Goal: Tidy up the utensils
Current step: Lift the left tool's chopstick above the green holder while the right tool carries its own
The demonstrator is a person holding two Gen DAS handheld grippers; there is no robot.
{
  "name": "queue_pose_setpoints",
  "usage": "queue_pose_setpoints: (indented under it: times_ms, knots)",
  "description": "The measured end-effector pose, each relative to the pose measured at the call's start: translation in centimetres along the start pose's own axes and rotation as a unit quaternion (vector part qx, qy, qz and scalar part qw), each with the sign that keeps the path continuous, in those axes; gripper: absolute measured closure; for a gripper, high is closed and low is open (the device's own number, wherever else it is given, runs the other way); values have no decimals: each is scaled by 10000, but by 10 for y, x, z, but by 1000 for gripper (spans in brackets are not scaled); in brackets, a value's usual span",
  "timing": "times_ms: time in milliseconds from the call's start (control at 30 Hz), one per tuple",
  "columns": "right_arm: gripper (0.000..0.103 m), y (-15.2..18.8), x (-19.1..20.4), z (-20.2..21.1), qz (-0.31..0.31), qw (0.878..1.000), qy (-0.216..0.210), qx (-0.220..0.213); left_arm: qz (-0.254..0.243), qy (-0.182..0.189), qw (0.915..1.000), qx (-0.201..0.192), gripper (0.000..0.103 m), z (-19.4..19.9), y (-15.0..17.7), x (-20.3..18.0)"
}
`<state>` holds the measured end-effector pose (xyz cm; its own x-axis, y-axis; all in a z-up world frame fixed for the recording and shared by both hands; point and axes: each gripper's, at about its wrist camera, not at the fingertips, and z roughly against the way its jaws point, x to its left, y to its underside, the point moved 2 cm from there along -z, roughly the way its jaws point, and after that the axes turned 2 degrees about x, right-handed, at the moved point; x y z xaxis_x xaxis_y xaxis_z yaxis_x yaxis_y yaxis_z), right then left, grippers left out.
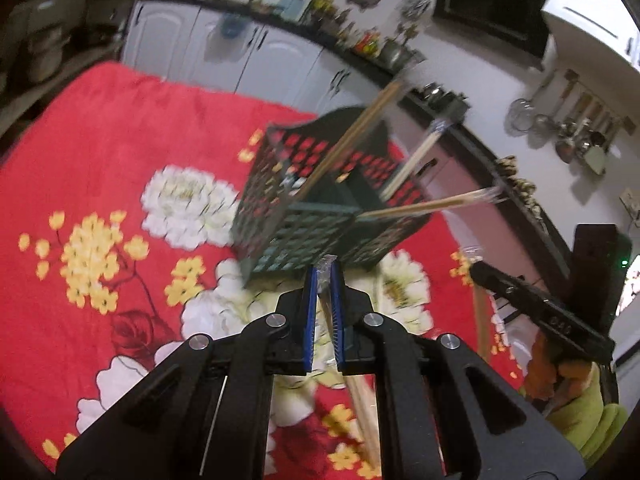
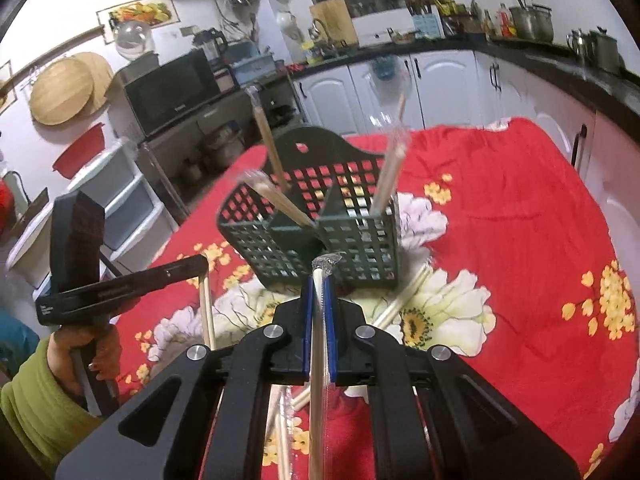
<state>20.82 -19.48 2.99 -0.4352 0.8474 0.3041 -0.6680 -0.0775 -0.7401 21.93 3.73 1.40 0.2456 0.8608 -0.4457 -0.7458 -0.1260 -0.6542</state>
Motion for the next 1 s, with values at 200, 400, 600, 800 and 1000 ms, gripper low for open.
queue_pose_setpoints:
  times_ms: [200, 400, 600, 800, 1000]
  knots:
    - [97, -9, 14, 20, 305, 9986, 47, -440, -387, 198, 9986, -311, 99, 23, -10, -29]
    - [97, -18, 27, 36, 617, 9933, 49, -976, -705, 321, 9957, -510, 99, 36, -19, -53]
    - [97, -31, 30, 48, 707, 9878, 33, -1389, -919, 343, 9932, -624, 99, 41, -28, -68]
    - [97, -52, 31, 53, 730, 9822, 99, -1729, -1043, 332, 9914, -713, 99, 46, -36, -77]
    - [97, -72, 32, 60, 766, 9749, 195, -2081, -1166, 315, 9887, -887, 99, 56, -49, -85]
